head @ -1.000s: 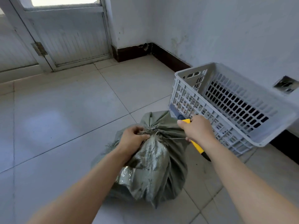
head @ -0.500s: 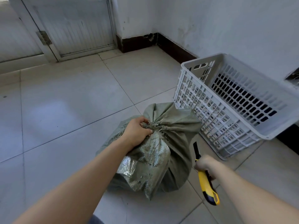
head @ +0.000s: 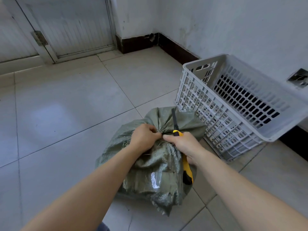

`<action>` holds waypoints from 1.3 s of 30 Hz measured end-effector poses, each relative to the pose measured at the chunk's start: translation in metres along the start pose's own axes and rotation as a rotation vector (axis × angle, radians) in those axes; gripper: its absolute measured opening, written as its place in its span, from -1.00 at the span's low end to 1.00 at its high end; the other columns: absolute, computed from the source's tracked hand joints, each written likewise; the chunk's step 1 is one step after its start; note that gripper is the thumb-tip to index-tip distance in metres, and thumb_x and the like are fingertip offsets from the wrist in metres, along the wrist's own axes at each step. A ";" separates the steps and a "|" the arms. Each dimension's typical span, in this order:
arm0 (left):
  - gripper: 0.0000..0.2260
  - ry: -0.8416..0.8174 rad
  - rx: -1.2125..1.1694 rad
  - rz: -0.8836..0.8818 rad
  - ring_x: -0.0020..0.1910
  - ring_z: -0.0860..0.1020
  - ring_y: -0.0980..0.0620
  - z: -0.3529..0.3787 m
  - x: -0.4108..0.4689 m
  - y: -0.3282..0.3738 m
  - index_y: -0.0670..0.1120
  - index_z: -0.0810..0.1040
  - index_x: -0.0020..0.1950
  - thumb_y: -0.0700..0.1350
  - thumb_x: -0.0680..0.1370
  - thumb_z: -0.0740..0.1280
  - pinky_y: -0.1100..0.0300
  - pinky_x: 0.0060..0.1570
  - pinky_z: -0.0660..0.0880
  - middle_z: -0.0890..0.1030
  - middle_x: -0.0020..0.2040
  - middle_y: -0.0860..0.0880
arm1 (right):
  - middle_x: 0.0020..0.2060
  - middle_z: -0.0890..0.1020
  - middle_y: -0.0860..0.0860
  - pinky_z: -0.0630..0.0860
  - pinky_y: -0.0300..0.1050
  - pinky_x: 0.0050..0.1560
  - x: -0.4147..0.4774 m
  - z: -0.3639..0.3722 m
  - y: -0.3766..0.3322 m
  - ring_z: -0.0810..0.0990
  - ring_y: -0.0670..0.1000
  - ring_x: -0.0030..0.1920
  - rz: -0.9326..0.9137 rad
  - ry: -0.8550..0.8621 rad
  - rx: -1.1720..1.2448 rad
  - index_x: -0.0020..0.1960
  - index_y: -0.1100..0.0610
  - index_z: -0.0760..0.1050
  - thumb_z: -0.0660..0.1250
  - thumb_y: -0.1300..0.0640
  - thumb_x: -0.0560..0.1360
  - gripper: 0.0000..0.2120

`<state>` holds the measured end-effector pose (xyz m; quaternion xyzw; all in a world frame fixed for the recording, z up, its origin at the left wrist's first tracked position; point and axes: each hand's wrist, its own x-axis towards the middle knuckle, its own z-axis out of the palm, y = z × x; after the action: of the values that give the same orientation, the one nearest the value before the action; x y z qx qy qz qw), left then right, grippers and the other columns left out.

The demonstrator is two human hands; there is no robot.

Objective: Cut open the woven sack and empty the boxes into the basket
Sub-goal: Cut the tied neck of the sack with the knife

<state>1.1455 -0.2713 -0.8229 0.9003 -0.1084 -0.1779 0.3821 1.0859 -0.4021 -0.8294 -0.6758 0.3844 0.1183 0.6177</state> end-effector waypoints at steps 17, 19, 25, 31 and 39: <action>-0.77 -0.249 -0.717 -0.213 -0.35 0.47 0.01 -0.053 -0.004 -0.011 -0.10 0.50 -0.27 -0.06 0.56 0.28 0.12 -0.23 0.46 0.54 -0.31 -0.08 | 0.04 0.60 0.27 0.52 0.29 0.12 0.018 -0.034 -0.031 0.60 0.28 0.03 0.014 0.191 0.250 0.01 0.32 0.47 0.48 0.42 0.11 -0.52; -0.78 -0.234 -0.835 -0.230 -0.33 0.47 0.01 -0.060 -0.004 -0.015 -0.15 0.51 -0.17 -0.07 0.59 0.22 0.12 -0.21 0.44 0.53 -0.27 -0.10 | 0.01 0.59 0.24 0.54 0.26 0.09 0.019 -0.038 -0.036 0.60 0.27 0.01 0.013 0.239 0.308 0.12 0.35 0.40 0.46 0.44 0.15 -0.45; -0.73 0.107 -1.118 -0.350 -0.57 0.44 0.09 -0.071 -0.004 -0.011 -0.13 0.36 -0.25 -0.09 0.64 0.11 0.22 -0.47 0.46 0.45 -0.51 -0.04 | -0.23 0.51 0.12 0.52 -0.09 -0.26 0.025 -0.047 -0.050 0.58 0.11 -0.18 0.031 0.290 0.580 0.03 0.31 0.41 0.30 0.46 0.14 -0.54; -0.81 0.127 -1.087 -0.410 -0.39 0.50 0.00 -0.070 -0.005 -0.015 -0.19 0.41 -0.16 -0.12 0.61 0.19 0.21 -0.50 0.51 0.44 -0.29 -0.09 | -0.55 0.51 -0.05 0.39 -0.30 -0.58 -0.015 -0.031 -0.068 0.44 -0.11 -0.58 -0.096 -0.256 0.568 -0.37 0.15 0.50 0.46 0.04 0.37 -0.75; -0.73 0.042 -1.164 -0.388 -0.33 0.60 -0.01 -0.076 -0.007 -0.006 -0.20 0.58 -0.05 0.02 0.54 0.29 0.16 -0.29 0.60 0.62 -0.26 -0.09 | -0.16 0.65 0.12 0.61 -0.06 -0.18 -0.018 0.012 -0.049 0.65 0.11 -0.18 -0.336 -0.042 -0.273 0.01 0.22 0.53 0.55 0.31 0.20 -0.59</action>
<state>1.1699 -0.2157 -0.7764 0.5505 0.1803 -0.2563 0.7738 1.1096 -0.3872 -0.7842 -0.8052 0.2339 0.0788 0.5392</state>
